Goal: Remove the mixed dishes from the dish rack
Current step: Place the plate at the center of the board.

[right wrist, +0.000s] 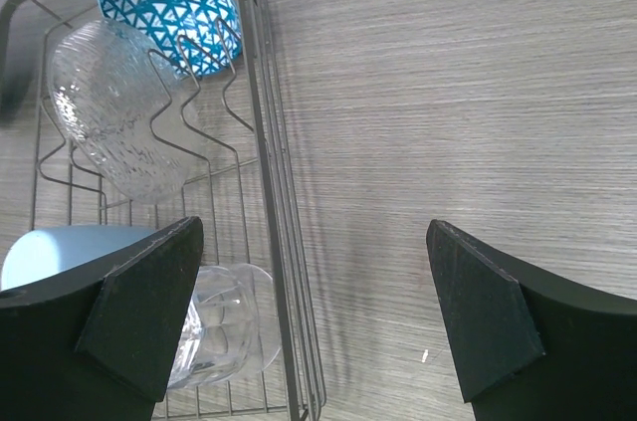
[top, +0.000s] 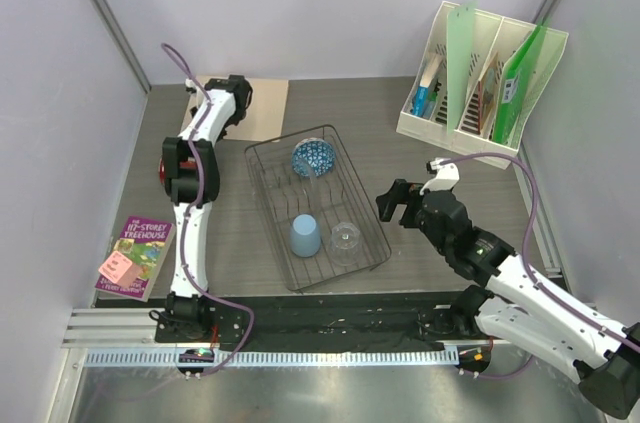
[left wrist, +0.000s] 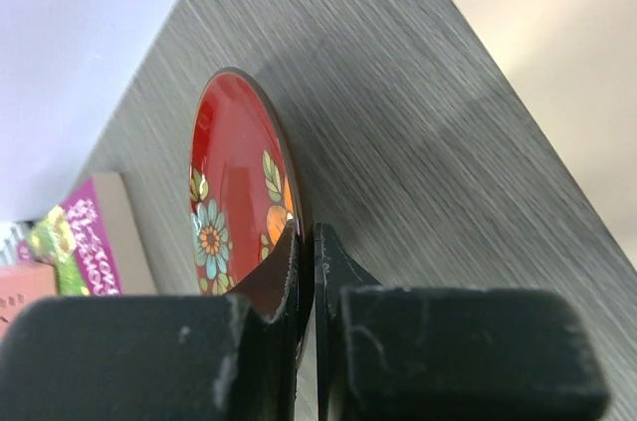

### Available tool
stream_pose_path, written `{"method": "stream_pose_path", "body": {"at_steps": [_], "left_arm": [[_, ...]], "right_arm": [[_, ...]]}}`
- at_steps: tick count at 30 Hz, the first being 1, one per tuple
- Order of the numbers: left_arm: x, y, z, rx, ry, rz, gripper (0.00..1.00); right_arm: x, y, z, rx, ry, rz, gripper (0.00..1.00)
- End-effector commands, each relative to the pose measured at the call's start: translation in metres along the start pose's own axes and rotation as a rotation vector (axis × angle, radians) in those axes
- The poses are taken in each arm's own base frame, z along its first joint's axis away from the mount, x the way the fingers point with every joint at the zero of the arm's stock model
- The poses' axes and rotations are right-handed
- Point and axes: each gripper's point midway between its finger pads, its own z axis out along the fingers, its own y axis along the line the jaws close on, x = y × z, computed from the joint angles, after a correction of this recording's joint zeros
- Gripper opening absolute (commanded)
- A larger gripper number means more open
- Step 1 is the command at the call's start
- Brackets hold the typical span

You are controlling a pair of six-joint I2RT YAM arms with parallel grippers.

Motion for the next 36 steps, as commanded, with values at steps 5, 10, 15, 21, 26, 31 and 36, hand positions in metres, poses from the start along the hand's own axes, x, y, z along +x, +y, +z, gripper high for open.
{"method": "stream_pose_path", "body": {"at_steps": [5, 10, 15, 21, 26, 31, 36], "left_arm": [[-0.005, 0.024, 0.022, -0.124, -0.042, 0.104, 0.0], [0.014, 0.018, 0.033, -0.101, -0.01, 0.115, 0.01], [0.016, 0.013, 0.032, -0.072, 0.001, 0.109, 0.06], [0.005, 0.01, 0.022, -0.006, 0.001, 0.069, 0.33], [-0.003, 0.008, 0.012, 0.045, 0.001, 0.033, 0.53], [-0.021, 0.017, -0.015, 0.115, 0.023, -0.072, 0.8], [-0.061, 0.034, -0.085, 0.355, -0.049, -0.295, 0.95]], "right_arm": [[0.0, 0.002, 0.01, 0.009, -0.005, 0.001, 1.0], [0.002, 0.003, 0.014, 0.014, 0.006, -0.008, 1.0], [0.002, 0.004, 0.018, 0.02, 0.008, -0.018, 1.0], [-0.001, 0.004, 0.02, 0.03, 0.002, -0.033, 1.0], [-0.001, 0.006, 0.021, 0.025, 0.006, -0.027, 1.0], [-0.004, 0.005, 0.019, 0.024, -0.007, -0.026, 0.99], [-0.005, 0.004, 0.022, 0.039, -0.006, -0.033, 1.0]]}}
